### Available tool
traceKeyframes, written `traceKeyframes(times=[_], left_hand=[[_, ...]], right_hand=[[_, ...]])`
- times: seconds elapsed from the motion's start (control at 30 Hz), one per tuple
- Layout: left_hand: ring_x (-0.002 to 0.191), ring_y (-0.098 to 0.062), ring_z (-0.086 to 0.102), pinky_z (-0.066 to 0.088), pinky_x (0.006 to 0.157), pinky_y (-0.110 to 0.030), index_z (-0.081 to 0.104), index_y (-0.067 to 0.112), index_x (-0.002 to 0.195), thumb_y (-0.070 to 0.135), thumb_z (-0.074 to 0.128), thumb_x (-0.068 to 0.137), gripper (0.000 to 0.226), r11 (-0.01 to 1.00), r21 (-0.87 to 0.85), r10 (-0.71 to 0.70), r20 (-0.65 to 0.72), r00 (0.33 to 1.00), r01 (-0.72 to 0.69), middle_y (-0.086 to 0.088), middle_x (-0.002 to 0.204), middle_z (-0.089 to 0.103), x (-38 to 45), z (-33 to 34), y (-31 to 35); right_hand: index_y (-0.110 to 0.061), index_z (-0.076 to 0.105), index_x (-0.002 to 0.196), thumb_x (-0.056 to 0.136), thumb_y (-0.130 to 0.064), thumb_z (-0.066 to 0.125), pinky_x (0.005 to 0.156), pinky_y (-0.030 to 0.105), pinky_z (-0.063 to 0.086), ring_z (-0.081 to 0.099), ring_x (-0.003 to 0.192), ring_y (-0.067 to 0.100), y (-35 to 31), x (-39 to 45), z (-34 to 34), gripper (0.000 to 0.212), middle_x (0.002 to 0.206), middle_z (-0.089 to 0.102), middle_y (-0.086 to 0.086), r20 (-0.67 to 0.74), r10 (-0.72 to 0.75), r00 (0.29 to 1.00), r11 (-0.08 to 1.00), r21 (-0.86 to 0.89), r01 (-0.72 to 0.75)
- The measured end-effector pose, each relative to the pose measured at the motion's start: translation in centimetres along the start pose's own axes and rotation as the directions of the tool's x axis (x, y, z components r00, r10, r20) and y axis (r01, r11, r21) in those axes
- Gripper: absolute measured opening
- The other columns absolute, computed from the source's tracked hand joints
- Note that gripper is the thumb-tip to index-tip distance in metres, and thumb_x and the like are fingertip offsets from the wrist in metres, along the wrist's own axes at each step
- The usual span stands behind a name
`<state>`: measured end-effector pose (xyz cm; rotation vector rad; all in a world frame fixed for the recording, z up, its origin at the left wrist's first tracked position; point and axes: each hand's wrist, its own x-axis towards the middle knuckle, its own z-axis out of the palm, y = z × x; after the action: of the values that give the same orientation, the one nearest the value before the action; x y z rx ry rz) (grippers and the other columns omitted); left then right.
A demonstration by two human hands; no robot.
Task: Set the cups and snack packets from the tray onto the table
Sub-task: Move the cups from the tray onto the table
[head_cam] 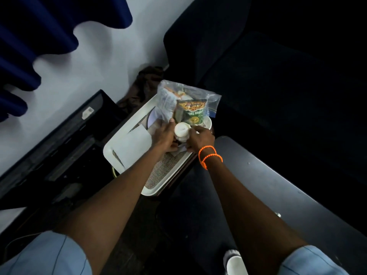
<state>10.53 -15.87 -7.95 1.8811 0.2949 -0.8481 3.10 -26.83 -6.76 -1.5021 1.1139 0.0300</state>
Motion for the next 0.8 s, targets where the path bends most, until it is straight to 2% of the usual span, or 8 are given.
traceKeyframes(times=[0.07,0.1,0.2,0.3,0.43,0.6,0.7,0.8], left_hand=[[0.080,-0.034,0.078,0.063,0.056,-0.038,0.063,0.020,0.129,0.067,0.052,0.096,0.058,0.994,-0.109,-0.036,-0.028,0.999,0.032,-0.019,0.110,0.074,0.0,0.1,-0.2],[0.082,-0.034,0.078,0.064,0.057,-0.039,0.064,0.020,0.126,0.065,0.056,0.095,0.055,0.985,-0.169,-0.046,-0.044,0.998,0.038,-0.018,0.111,0.074,-0.2,0.2,-0.3],[0.090,-0.035,0.076,0.065,0.062,-0.048,0.074,0.019,0.104,0.051,0.073,0.090,0.035,0.936,-0.348,-0.107,-0.107,0.989,0.063,-0.017,0.111,0.072,-1.1,0.4,-0.5],[0.088,-0.036,0.076,0.065,0.062,-0.053,0.075,0.014,0.086,0.031,0.087,0.080,0.022,0.902,-0.426,-0.156,-0.157,0.975,0.076,-0.018,0.104,0.074,-2.3,0.2,-0.8],[0.092,-0.032,0.077,0.065,0.079,-0.052,0.073,0.003,0.105,0.019,0.090,0.077,0.036,0.849,-0.518,-0.146,-0.044,0.988,0.103,-0.018,0.102,0.077,-4.0,0.2,-1.0],[0.087,-0.020,0.077,0.065,0.077,-0.031,0.074,0.003,0.102,0.004,0.080,0.084,0.018,0.781,-0.585,-0.082,0.248,0.965,0.217,-0.014,0.106,0.078,-6.4,1.4,-1.3],[0.105,-0.022,0.072,0.062,0.086,-0.028,0.072,-0.002,0.113,-0.001,0.074,0.087,0.026,0.797,-0.560,-0.030,0.340,0.940,0.228,-0.017,0.120,0.074,-7.8,3.4,-1.9],[0.111,-0.023,0.068,0.055,0.100,-0.031,0.069,-0.003,0.118,-0.009,0.069,0.088,0.031,0.824,-0.534,0.051,0.406,0.912,0.192,-0.014,0.112,0.075,-9.0,5.7,-2.6]], right_hand=[[-0.022,0.078,0.108,0.089,-0.037,0.057,0.059,0.003,0.050,0.068,0.068,0.008,-0.1,-0.2,0.1,0.032,0.104,0.075,0.010,-0.050,0.004,0.999,0.999,0.040,-0.002],[-0.022,0.079,0.105,0.089,-0.040,0.058,0.059,0.000,0.044,0.066,0.072,0.009,0.0,-0.2,0.1,0.031,0.103,0.076,0.009,-0.075,0.007,0.997,0.999,0.054,-0.003],[-0.020,0.080,0.094,0.085,-0.050,0.063,0.084,0.027,0.056,0.070,0.095,0.022,-0.1,-0.3,0.1,0.035,0.100,0.077,0.009,-0.082,0.031,0.996,0.996,0.089,-0.024],[-0.015,0.079,0.089,0.080,-0.044,0.075,0.074,0.046,0.063,0.073,0.093,0.027,0.0,-0.7,-0.1,0.030,0.101,0.074,0.011,-0.007,0.084,0.996,0.981,0.177,-0.082],[-0.013,0.070,0.074,0.070,-0.039,0.087,0.071,0.053,0.062,0.074,0.091,0.034,1.0,-1.8,-1.4,0.031,0.103,0.073,0.019,0.096,0.111,0.989,0.935,0.328,-0.136],[-0.013,0.074,0.072,0.070,-0.031,0.088,0.086,0.044,0.059,0.072,0.087,0.029,2.7,-3.5,-5.4,0.023,0.091,0.075,0.016,0.134,0.028,0.991,0.922,0.380,-0.078],[-0.007,0.078,0.085,0.078,-0.021,0.083,0.067,0.029,0.056,0.065,0.070,0.017,3.6,-4.8,-8.5,0.016,0.078,0.072,0.010,0.121,0.009,0.993,0.920,0.387,-0.055],[-0.004,0.076,0.102,0.087,-0.019,0.075,0.046,0.016,0.042,0.051,0.050,0.003,4.5,-5.9,-12.3,0.021,0.069,0.064,0.001,0.071,0.021,0.997,0.957,0.289,-0.041]])
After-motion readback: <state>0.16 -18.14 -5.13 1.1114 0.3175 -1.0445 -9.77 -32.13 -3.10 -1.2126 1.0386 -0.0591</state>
